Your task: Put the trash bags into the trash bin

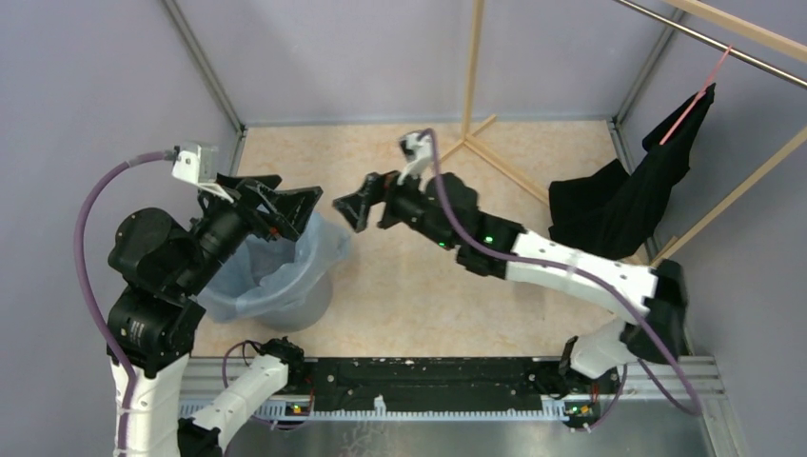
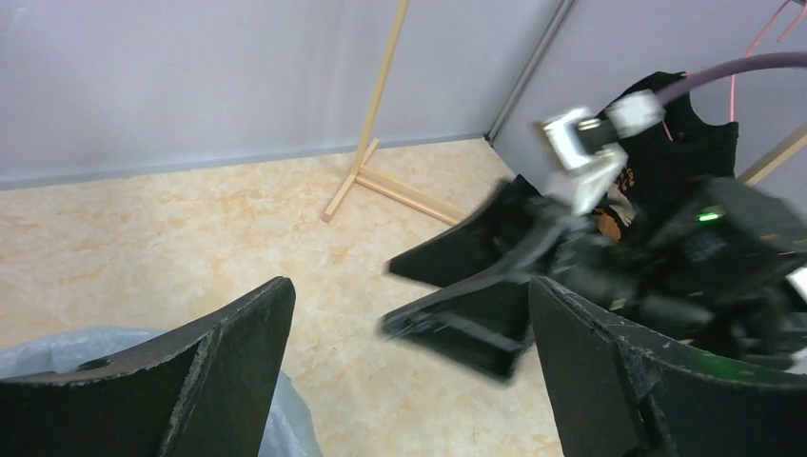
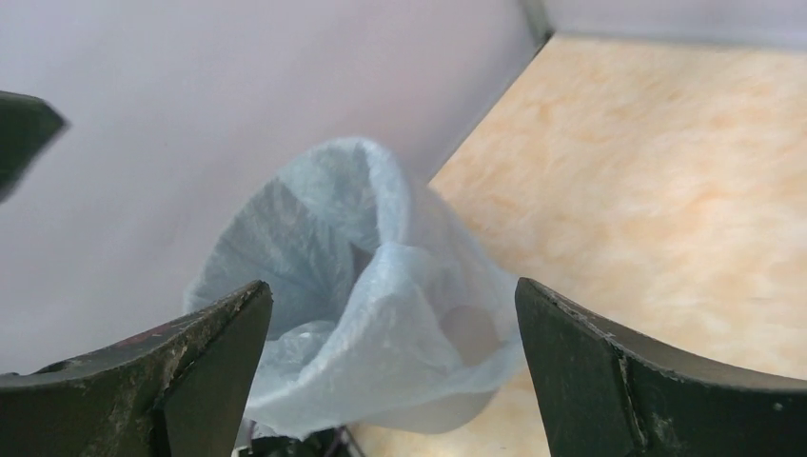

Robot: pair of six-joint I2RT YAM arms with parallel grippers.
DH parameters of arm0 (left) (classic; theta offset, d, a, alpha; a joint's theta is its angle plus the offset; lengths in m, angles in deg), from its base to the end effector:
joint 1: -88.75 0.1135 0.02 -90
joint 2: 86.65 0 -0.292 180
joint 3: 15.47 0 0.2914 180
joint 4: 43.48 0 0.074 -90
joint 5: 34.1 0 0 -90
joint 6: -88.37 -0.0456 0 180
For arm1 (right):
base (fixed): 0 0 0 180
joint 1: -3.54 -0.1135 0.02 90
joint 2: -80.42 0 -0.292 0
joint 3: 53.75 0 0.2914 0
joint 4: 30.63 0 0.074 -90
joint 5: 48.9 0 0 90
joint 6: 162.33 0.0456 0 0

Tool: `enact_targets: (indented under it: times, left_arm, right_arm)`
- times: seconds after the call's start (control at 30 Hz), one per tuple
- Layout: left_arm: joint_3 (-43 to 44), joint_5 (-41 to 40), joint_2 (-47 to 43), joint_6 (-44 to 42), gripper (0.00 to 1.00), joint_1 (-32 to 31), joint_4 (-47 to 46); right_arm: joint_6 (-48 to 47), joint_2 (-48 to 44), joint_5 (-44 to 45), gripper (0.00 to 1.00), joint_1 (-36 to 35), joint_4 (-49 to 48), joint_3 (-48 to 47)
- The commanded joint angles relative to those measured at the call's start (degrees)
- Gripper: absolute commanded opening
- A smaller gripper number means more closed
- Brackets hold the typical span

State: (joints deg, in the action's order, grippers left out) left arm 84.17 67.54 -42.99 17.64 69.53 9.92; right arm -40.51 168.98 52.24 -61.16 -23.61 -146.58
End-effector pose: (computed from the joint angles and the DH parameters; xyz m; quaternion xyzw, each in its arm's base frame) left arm 0.0823 -0.0384 0.5620 0.0730 0.6875 -0.3032 0.6558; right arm 0.1882 0.3776 0.4214 -0.1397 0.7100 0.4656 0.5096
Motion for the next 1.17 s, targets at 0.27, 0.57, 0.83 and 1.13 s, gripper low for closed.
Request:
enact_targets:
  times: [0.27, 0.57, 0.83, 1.13]
  left_arm:
    - [-6.2, -0.3, -1.9, 2.4, 0.99, -0.2, -14.6]
    - [-7.4, -0.3, 0.1, 3.5, 0.99, -0.2, -18.9]
    - [-7.5, -1.9, 0.2, 4.4, 0.99, -0.2, -20.5]
    - [-7.3, -1.6, 1.8, 4.8, 0.99, -0.2, -19.9]
  right_arm:
    - [-18.4, -37.4, 18.8, 0.99, 1.2, 12.4, 14.2]
    - [-19.3, -49.8, 16.9, 0.99, 1.1, 14.2, 18.0]
    - [-20.1, -53.0, 19.9, 0.99, 1.1, 14.2, 19.7]
    - [-19.0, -53.6, 22.2, 0.99, 1.1, 16.1, 19.6]
